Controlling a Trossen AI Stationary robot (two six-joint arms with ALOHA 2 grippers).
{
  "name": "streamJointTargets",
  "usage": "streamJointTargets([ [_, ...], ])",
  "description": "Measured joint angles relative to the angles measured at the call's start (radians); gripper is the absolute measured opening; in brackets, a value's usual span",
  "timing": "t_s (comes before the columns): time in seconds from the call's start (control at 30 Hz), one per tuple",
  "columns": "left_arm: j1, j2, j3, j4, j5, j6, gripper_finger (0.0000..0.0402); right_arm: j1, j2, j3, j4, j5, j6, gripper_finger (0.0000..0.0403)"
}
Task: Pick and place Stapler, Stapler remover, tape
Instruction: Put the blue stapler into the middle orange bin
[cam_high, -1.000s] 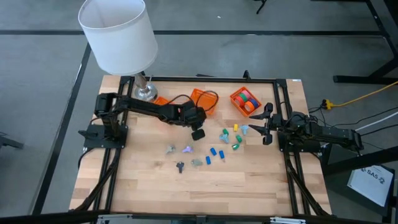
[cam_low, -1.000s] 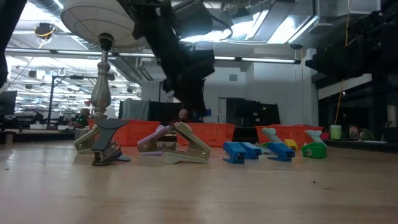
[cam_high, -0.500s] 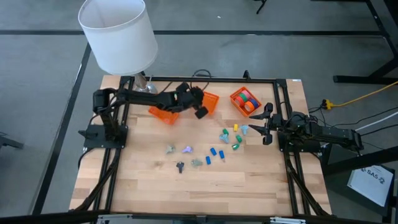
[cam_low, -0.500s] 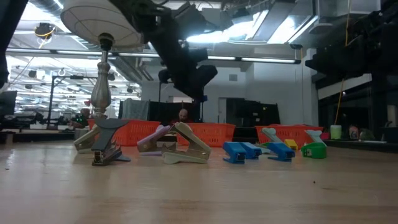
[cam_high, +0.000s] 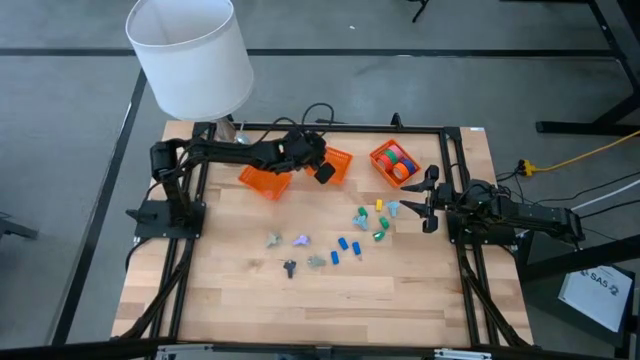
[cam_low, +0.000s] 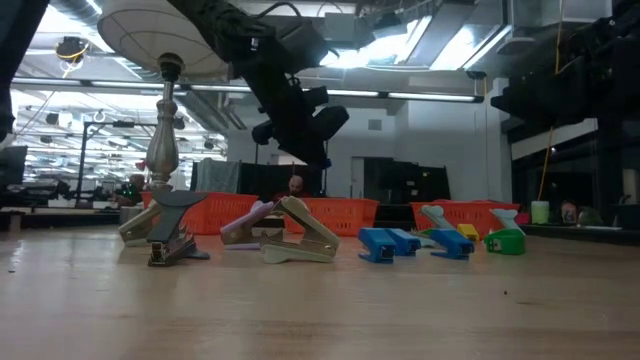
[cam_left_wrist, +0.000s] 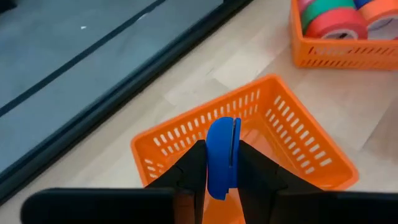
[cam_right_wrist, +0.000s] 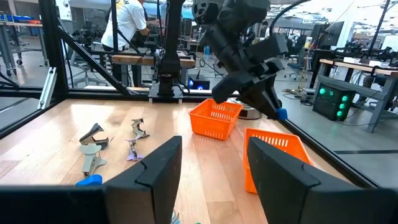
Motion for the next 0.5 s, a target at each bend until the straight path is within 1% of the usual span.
streamJointTargets([
  [0.23, 0.005, 0.034, -0.001, 0.018, -0.001, -0.008, 0.0065, 0.0, 0.0, 0.0, 0.0, 0.0, -0.001, 0.0188],
  [0.27, 0.007, 0.048, 0.002, 0.043, 0.002, -0.01, 0.0065, 0.0, 0.0, 0.0, 0.0, 0.0, -0.001, 0.0188],
  [0.4, 0.019, 0.08, 0.0, 0.049, 0.039, -0.018, 0.0065, 0.0, 0.0, 0.0, 0.0, 0.0, 0.0, 0.0188],
  [0.5, 0.026, 0.09, 0.0, 0.045, 0.042, -0.02, 0.0065, 0.0, 0.001, 0.0, 0.0, 0.0, -0.001, 0.0188],
])
